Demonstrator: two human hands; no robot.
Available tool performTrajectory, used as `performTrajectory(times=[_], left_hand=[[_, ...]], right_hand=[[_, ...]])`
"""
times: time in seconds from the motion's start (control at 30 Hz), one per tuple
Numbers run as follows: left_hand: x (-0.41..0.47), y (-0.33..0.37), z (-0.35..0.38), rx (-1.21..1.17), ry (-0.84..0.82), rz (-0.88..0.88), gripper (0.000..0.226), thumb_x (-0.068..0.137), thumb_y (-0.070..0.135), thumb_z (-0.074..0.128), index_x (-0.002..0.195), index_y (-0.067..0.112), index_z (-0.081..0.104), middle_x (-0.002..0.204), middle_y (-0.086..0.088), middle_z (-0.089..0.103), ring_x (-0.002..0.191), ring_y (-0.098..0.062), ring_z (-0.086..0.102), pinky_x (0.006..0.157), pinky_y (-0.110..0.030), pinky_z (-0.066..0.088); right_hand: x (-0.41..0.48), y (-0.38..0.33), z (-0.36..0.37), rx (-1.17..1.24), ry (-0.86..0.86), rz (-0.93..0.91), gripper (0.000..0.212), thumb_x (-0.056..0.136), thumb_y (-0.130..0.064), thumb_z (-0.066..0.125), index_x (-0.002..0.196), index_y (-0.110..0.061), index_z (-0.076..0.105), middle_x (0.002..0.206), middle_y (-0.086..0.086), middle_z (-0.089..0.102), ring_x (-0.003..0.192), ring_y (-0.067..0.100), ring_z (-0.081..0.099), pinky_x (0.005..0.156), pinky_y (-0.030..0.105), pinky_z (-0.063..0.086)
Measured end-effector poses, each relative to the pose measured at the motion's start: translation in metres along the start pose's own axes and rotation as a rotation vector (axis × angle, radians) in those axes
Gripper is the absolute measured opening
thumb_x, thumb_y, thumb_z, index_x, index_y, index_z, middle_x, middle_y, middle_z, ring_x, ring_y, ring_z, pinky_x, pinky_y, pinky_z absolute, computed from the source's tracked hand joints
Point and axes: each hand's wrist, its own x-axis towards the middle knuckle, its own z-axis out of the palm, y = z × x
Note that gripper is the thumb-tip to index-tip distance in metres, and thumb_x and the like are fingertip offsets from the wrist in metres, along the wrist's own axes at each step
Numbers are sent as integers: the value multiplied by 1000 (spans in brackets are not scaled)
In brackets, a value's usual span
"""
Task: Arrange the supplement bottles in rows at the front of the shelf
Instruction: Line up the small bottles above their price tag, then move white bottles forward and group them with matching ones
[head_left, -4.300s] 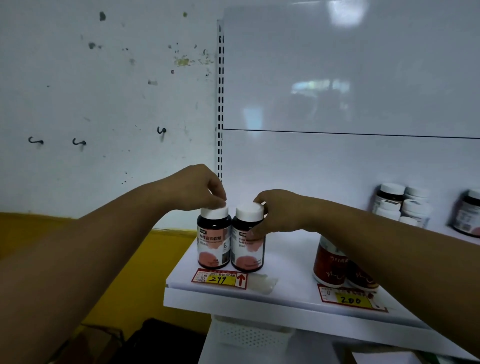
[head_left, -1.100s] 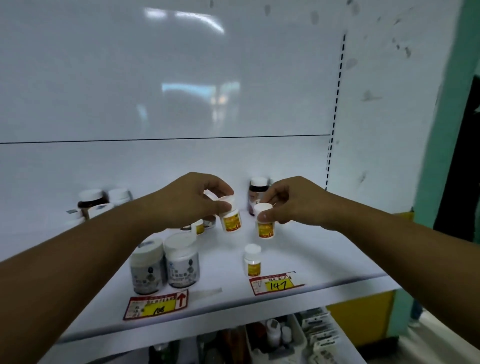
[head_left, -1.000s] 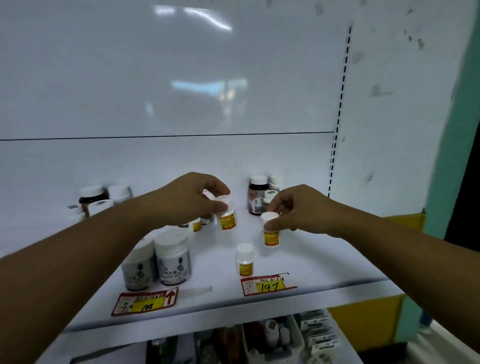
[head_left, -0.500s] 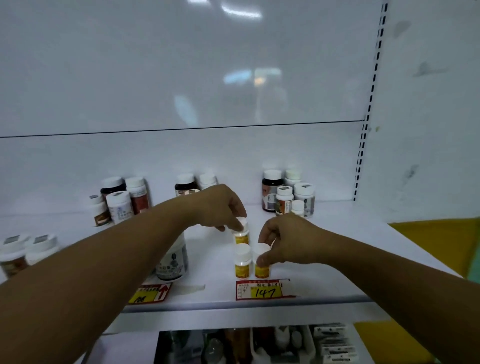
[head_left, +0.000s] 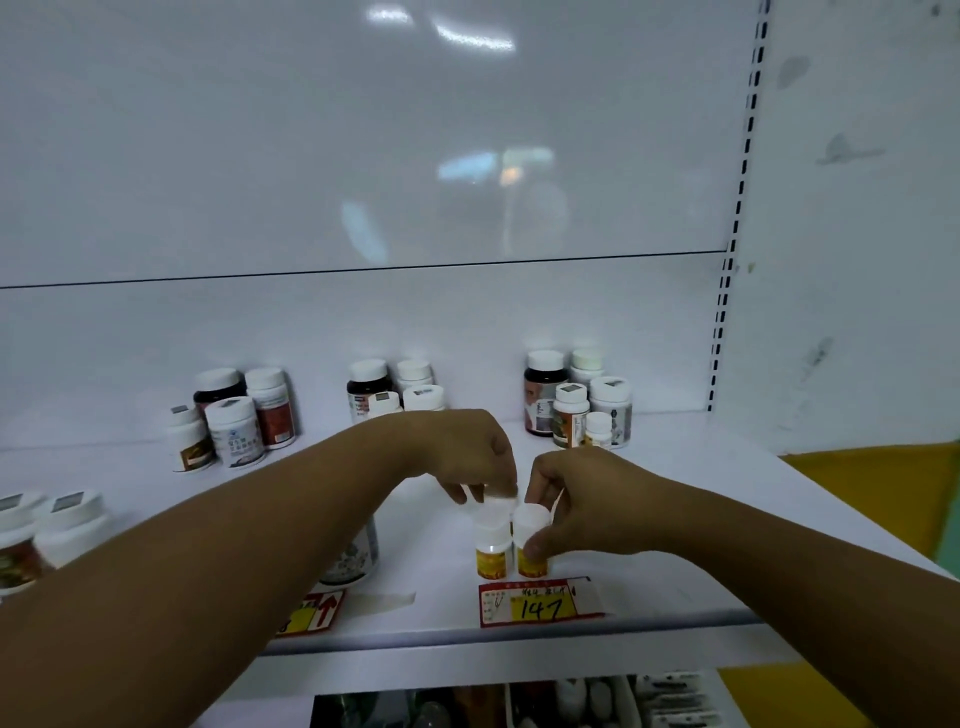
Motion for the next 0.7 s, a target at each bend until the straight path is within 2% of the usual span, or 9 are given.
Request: performTrajectory(times=[0.07, 0.13, 0.2, 0.3, 0.37, 0.43, 0.5, 0.63, 0.7], left_hand=[[-7, -3, -5, 66, 69, 20, 34, 88, 29, 60, 119, 14, 60, 120, -3, 62, 103, -18, 59, 87, -30, 53], [-21, -11, -22, 163, 177, 29, 40, 86, 37, 60, 122, 21, 58, 122, -1, 60, 104, -17, 58, 92, -32, 49], [-43, -27, -45, 205, 255, -4, 40, 85, 39, 60, 122, 23, 58, 121, -1, 60, 101, -14, 56, 91, -27, 46], [-81, -65, -80, 281, 338, -122, 40, 87, 38, 58, 124, 23, 57, 127, 3, 56, 114, -16, 52, 93, -25, 38], [-104, -97, -98, 296, 359, -227, 39, 86, 38, 59, 123, 24, 57, 126, 4, 56, 114, -17, 53, 97, -31, 42], [-123, -130, -114, 292, 365, -301, 36, 85, 37, 61, 119, 23, 59, 119, 2, 60, 105, -16, 56, 89, -32, 48], [-138, -162, -128, 321, 372, -363, 36, 85, 38, 61, 118, 22, 60, 115, 2, 62, 99, -14, 56, 80, -24, 43], [-149, -214, -146, 303, 416, -384, 38, 86, 39, 60, 120, 23, 59, 121, 2, 61, 103, -15, 55, 85, -24, 39], [-146, -237, -149, 335, 352, -366, 40, 86, 39, 60, 122, 23, 57, 123, 2, 60, 104, -16, 55, 87, -25, 41]], right_hand=[[-2, 0, -7, -31, 9, -9, 50, 66, -56, 72, 107, -32, 57, 93, -18, 57, 77, 2, 57, 63, 15, 46], [-2, -3, -19, -18, 80, -38, 70, 62, -73, 58, 120, -34, 54, 106, -18, 60, 90, 0, 59, 76, 18, 49], [2, -9, -30, -23, 150, -86, 76, 61, -78, 48, 125, -38, 50, 122, -15, 58, 99, 0, 55, 84, 18, 46], [17, -27, -38, -48, 186, -150, 61, 72, -69, 53, 128, -46, 44, 132, -10, 53, 98, 2, 53, 85, 19, 42], [27, -42, -36, -65, 213, -193, 57, 75, -64, 55, 128, -46, 44, 134, -13, 51, 95, -1, 48, 82, 18, 38], [38, -58, -30, -76, 247, -242, 52, 75, -60, 58, 124, -46, 48, 133, -19, 51, 97, -5, 44, 83, 16, 37], [52, -79, -25, -91, 270, -288, 45, 75, -56, 60, 118, -45, 54, 128, -22, 54, 98, -7, 46, 81, 15, 40], [96, -128, -16, -83, 293, -328, 28, 79, -43, 65, 107, -37, 64, 112, -18, 63, 96, 1, 59, 79, 15, 46], [126, -155, -10, -138, 250, -347, 30, 82, -42, 63, 110, -34, 63, 112, -16, 63, 97, 1, 57, 81, 15, 44]])
